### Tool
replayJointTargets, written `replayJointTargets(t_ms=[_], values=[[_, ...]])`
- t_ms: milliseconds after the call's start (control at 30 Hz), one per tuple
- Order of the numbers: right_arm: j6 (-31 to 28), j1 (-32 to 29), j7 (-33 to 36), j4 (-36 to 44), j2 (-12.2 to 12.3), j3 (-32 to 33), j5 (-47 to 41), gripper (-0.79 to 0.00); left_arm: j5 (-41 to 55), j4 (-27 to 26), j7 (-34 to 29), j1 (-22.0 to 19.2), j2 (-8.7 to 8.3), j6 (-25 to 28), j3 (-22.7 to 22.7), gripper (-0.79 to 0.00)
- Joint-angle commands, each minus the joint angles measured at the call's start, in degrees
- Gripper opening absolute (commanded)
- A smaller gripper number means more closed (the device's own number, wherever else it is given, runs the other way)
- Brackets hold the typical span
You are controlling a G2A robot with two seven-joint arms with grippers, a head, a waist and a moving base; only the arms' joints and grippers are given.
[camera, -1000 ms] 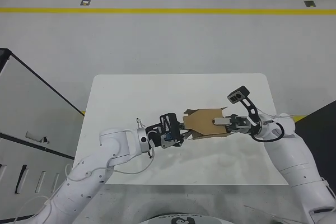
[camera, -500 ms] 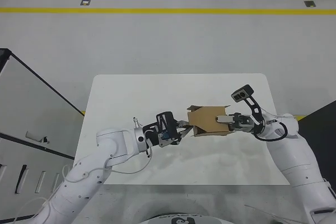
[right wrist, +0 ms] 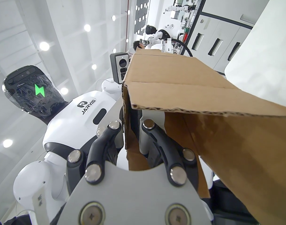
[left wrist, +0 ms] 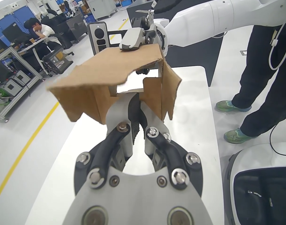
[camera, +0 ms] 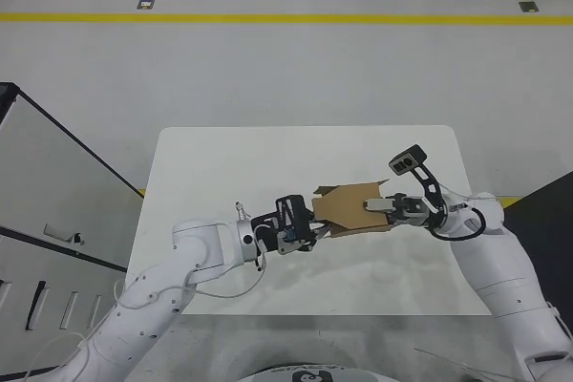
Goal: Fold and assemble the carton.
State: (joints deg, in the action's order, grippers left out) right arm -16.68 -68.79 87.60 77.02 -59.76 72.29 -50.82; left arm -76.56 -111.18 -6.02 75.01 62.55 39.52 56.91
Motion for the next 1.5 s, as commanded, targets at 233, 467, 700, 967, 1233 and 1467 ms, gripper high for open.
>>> replayJointTargets(t_ms=[233, 467, 700, 967, 1233, 1467], values=[[0.4, 0.3, 0.4, -0.5, -0.3, -0.6, -0.1, -0.785, 0.2, 0.8, -0.1, -1.0, 0.28, -0.4, -1.0, -0.785], [0.4, 0.4, 0.4, -1.0, -0.5, -0.9, 0.1, -0.785, 0.2, 1.0, -0.2, -1.2, 0.40, -0.7, -1.3, -0.785], [0.4, 0.9, 0.4, -2.9, -0.4, -0.1, 0.1, -0.785, 0.3, 1.5, -0.3, -1.4, 0.33, -2.0, 0.1, -0.785], [0.1, 1.2, 0.1, -5.0, -0.3, 1.5, 0.1, -0.785, 0.2, 0.6, -0.2, -0.3, -0.25, -2.3, 3.7, -0.785], [-0.6, 1.9, -0.7, -7.2, -0.5, 2.1, -0.9, -0.785, 0.3, -2.0, -0.6, 1.2, -0.62, -2.1, 5.5, -0.785], [-0.4, 2.4, -3.6, -8.5, -0.8, 2.1, -1.2, -0.785, 0.1, -4.5, -1.1, 2.8, -0.89, -2.0, 6.3, -0.785]])
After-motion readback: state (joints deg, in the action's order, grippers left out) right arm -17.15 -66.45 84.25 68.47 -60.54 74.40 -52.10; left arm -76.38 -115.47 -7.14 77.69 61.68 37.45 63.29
